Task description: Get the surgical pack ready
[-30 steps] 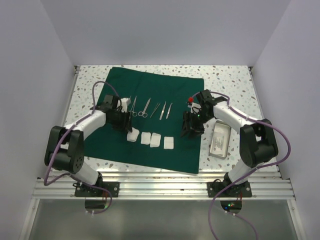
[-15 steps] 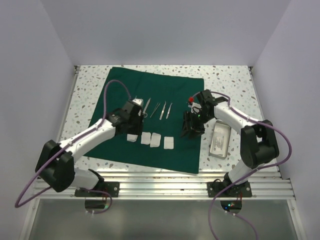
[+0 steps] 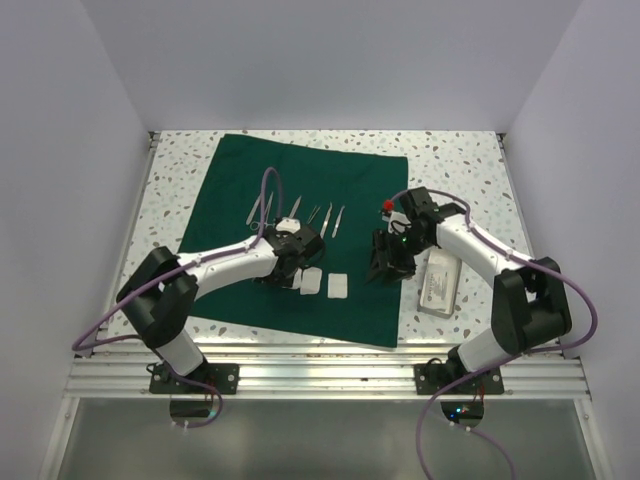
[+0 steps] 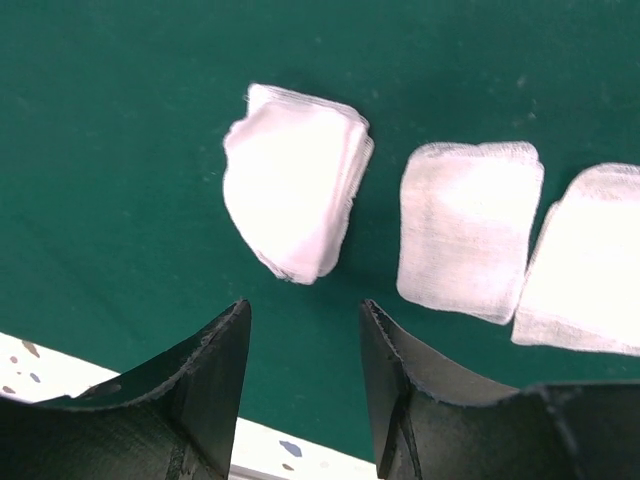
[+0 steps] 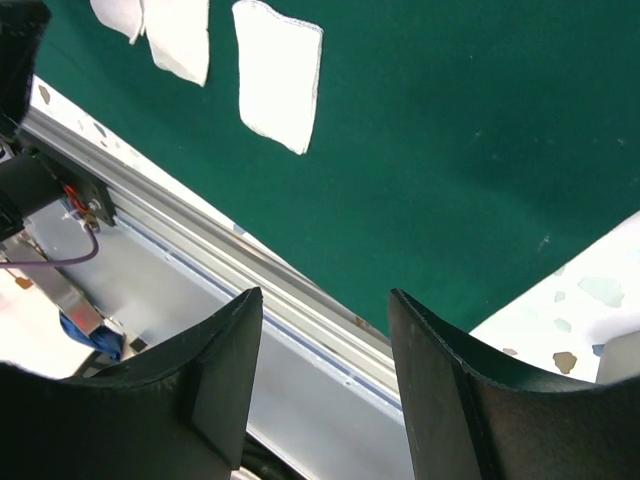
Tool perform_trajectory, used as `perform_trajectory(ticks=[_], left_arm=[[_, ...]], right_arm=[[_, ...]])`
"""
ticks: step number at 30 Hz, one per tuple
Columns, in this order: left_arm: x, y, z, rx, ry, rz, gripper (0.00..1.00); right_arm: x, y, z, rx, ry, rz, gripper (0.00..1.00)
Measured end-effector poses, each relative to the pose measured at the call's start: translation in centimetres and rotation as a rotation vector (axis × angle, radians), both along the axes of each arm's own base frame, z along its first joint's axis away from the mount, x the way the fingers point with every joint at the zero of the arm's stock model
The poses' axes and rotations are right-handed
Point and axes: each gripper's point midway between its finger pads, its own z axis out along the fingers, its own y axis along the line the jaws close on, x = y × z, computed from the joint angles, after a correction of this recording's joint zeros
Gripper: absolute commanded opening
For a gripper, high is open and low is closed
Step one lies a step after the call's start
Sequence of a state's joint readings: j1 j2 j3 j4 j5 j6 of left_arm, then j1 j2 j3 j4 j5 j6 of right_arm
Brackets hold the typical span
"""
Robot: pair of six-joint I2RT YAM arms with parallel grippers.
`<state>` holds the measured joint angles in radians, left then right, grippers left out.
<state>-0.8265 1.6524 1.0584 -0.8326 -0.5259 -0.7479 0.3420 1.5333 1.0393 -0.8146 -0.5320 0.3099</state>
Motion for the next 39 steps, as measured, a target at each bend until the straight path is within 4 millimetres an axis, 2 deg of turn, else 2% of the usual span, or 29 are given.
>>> perform_trajectory(ticks=[6, 10, 18, 39], left_arm=[[0.5, 0.8, 0.2, 0.056, -0.036, 0.016, 0.48], [0.9, 0.7, -0.1, 0.081, -0.032, -0.002, 0.44], [1.7, -0.1, -0.9, 0.112, -0.012, -0.031, 0.45], [1.7, 0.2, -2.5, 0.161, 0.025, -0.069, 0.41]], right_arm=[[-0.4, -0.2, -0.1, -0.002, 0.004, 0.0, 0.57], [-0.4, -0.1, -0.2, -0.002, 0.004, 0.001, 0.57], [-0.4, -0.2, -0.2, -0.002, 0.004, 0.002, 0.57], [-0.8, -0.3, -0.6, -0.007, 0.016, 0.005, 0.58]])
